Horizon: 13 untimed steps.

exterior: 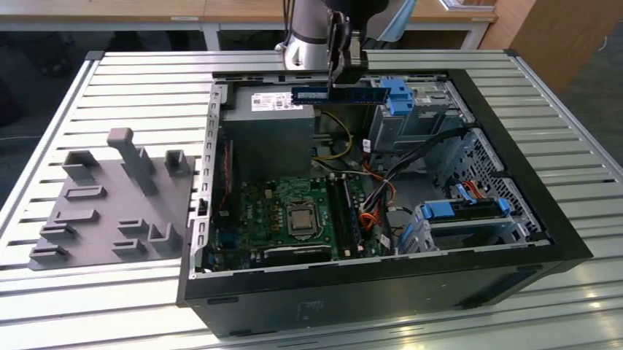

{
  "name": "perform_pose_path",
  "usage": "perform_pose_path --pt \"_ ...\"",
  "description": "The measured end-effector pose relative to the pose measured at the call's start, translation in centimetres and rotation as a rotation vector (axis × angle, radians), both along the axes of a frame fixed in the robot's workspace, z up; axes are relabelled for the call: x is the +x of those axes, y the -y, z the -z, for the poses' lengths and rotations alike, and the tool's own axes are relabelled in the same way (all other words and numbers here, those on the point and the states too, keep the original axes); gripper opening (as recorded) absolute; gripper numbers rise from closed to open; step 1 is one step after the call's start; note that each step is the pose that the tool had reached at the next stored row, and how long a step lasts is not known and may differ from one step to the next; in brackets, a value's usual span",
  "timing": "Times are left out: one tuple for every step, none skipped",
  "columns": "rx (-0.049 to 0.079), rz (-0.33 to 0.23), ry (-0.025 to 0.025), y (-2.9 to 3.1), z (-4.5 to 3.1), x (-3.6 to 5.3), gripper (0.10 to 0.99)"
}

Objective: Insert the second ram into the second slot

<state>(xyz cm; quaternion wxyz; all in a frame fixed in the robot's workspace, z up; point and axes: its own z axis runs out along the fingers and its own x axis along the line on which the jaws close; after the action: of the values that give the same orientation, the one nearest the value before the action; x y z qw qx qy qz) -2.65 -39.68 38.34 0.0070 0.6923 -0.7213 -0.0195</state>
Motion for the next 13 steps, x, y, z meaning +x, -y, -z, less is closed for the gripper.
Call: perform_pose_path --pt "0.0 0.001 0.0 0.0 0.0 0.0 0.141" --pt "0.0 0.002 0.0 0.0 0.0 0.0 0.141" --pt "0.0 0.003 0.0 0.0 0.0 0.0 0.141" --pt "0.0 0.003 0.0 0.0 0.0 0.0 0.141" --pt "0.0 0.004 0.0 0.0 0.0 0.0 0.141" --pt "0.0 0.005 0.0 0.0 0.0 0.0 0.141" --pt "0.0 0.006 0.0 0.0 0.0 0.0 0.141" --pt "0.0 0.007 0.0 0.0 0.0 0.0 0.141" --pt "0.0 0.008 0.0 0.0 0.0 0.0 0.141" --pt "0.0 0.008 0.0 0.0 0.0 0.0 0.141" --pt "0.0 0.009 0.0 0.0 0.0 0.0 0.141" --pt "0.0 0.01 0.0 0.0 0.0 0.0 0.141" --pt "0.0 0.011 0.0 0.0 0.0 0.0 0.141"
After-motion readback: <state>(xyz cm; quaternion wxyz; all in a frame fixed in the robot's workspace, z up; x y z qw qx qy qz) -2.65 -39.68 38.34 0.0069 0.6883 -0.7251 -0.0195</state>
